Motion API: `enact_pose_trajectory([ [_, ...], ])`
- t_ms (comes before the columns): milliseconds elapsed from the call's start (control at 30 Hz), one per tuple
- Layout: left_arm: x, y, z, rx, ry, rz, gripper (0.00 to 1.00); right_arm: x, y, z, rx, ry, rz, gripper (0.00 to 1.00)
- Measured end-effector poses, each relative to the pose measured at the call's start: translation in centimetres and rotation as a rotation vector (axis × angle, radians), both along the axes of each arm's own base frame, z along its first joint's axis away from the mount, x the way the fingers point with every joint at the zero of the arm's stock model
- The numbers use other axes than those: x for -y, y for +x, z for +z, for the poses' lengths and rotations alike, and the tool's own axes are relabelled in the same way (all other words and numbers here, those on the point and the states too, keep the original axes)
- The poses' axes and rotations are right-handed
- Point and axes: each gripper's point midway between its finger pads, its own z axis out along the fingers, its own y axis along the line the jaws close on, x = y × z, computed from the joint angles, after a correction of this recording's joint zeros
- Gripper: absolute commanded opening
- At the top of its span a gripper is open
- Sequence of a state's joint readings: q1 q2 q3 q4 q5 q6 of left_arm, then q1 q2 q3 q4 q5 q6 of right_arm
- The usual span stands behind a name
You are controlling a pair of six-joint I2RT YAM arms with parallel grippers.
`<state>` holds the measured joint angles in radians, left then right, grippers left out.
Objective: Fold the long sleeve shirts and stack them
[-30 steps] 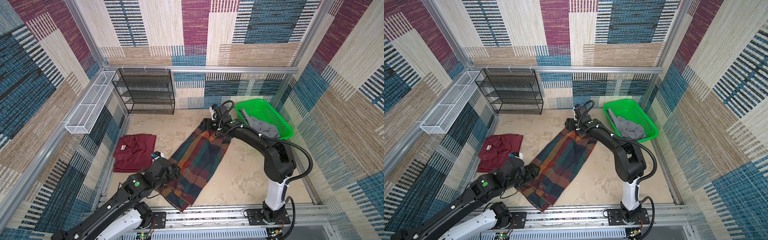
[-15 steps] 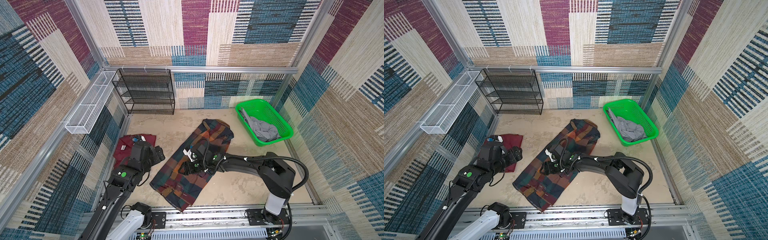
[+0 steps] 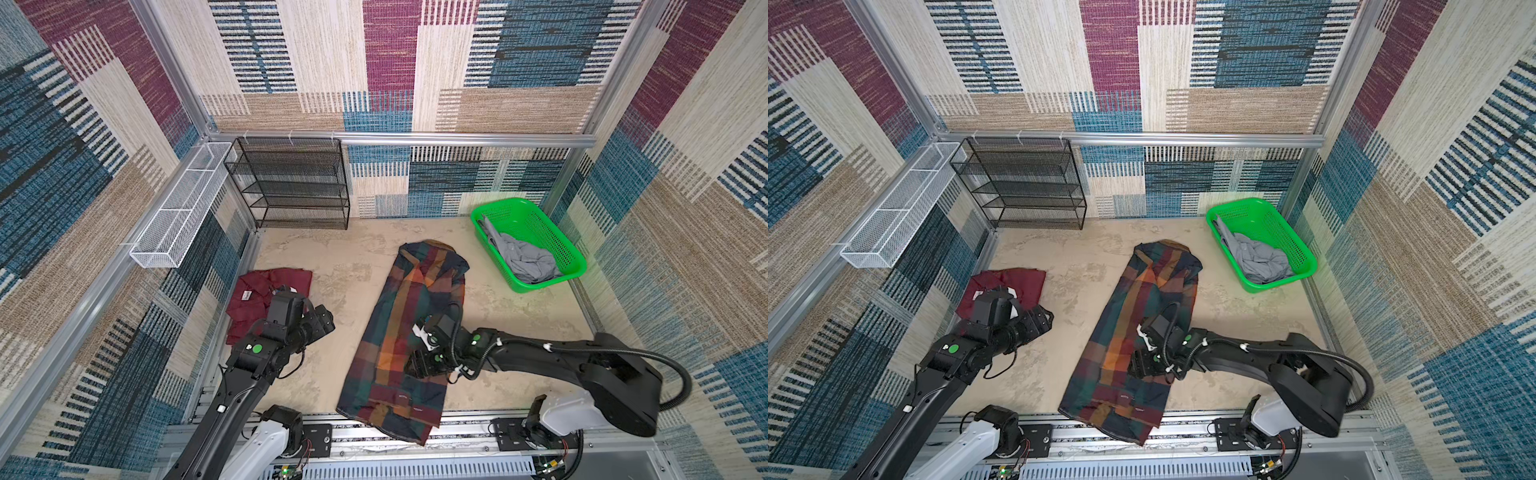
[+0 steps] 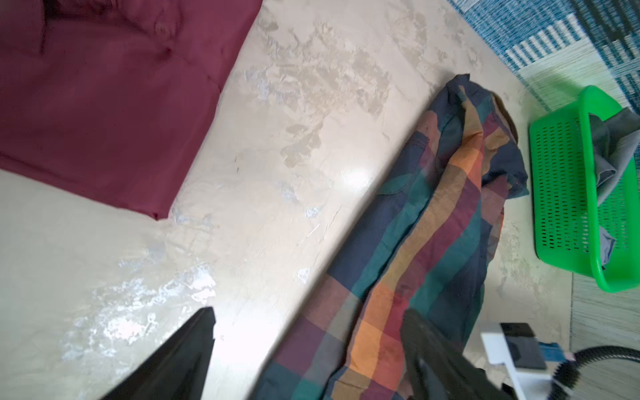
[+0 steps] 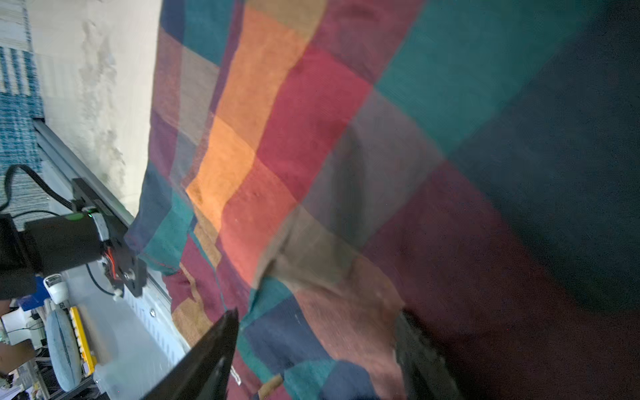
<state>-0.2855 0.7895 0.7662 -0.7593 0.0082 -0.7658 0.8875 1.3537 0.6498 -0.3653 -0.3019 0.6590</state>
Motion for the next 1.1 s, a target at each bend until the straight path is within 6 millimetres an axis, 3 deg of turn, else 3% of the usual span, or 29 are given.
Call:
enact_pose_trajectory([
  [133, 0.8, -0.9, -1.7, -0.046, -0.075, 0.013, 0.85, 3.9, -0.2, 1.7, 0.011, -0.006, -0.044, 0.76],
  [233, 1.2, -0.9, -2.2, -0.067, -0.097, 0.010, 0.85, 4.0, 0.6, 4.8, 0.047, 0.014, -0.047, 0.77],
  [333, 1.6, -0.1, -2.0, -0.085, -0.096, 0.002, 0.86, 3.3, 3.8, 9.0, 0.147, 0.067, -0.095, 0.77],
  [400, 2.2, 1.4, -1.3, -0.092, -0.091, -0.018, 0.86, 2.8, 6.1, 11.0, 0.189, 0.094, -0.125, 0.77],
  [533, 3.8, 6.7, 0.4, -0.084, -0.032, -0.099, 0.84, 1.1, 10.7, 12.1, 0.226, 0.102, -0.152, 0.77],
  [667, 6.4, 14.0, 1.7, -0.064, 0.025, -0.211, 0.77, 0.1, 13.6, 11.1, 0.241, 0.119, -0.165, 0.76],
  [833, 9.6, 22.1, 0.9, -0.046, 0.081, -0.307, 0.74, 1.9, 14.6, 7.3, 0.197, 0.122, -0.243, 0.74],
  [967, 14.1, 26.5, 0.1, -0.028, 0.131, -0.416, 0.74, 1.4, 13.7, 4.2, 0.129, 0.137, -0.231, 0.73],
  [1100, 18.6, 30.6, -1.0, 0.006, 0.212, -0.504, 0.74, 1.3, 14.1, 3.1, 0.132, 0.135, -0.237, 0.73],
])
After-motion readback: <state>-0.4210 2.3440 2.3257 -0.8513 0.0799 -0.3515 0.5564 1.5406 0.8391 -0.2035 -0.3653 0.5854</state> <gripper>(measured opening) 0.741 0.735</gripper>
